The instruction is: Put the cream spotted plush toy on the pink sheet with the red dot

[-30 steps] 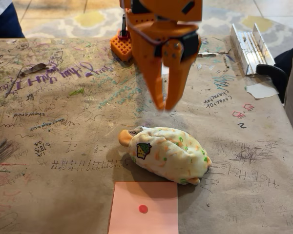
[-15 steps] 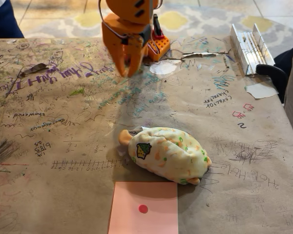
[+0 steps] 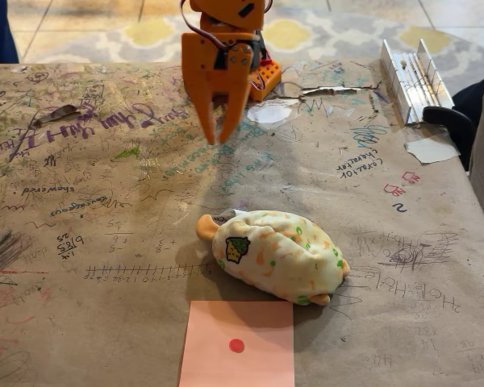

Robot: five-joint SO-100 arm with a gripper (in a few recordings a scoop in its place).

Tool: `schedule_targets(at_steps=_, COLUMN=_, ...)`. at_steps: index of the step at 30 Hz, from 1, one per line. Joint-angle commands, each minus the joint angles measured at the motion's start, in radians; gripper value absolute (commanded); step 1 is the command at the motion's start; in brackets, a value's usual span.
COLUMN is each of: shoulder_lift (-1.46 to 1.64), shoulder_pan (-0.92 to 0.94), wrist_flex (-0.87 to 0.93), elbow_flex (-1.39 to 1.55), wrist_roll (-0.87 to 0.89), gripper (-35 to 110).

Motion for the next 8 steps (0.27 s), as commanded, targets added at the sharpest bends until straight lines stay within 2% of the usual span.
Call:
schedule_targets(at_steps=1, shoulder_lift=0.012, shoulder_pan=0.048, wrist_flex=0.005, elbow_flex=0.005, wrist_roll=-0.069, gripper=1)
schedule_targets(at_steps=2, shoulder_lift=0.011, shoulder_pan=0.061, wrist_flex=0.006, elbow_flex=0.005, wrist_roll=-0.084, gripper=2)
schedule_targets(at_steps=5, shoulder_lift=0.011, shoulder_pan=0.089, wrist_flex=0.006, elbow_flex=0.005, wrist_roll=0.054, gripper=2)
schedule_targets(at_steps=8, shoulder_lift=0.011, shoulder_pan=0.11, wrist_flex=0.006, elbow_flex=0.005, wrist_roll=0.058, gripper=2)
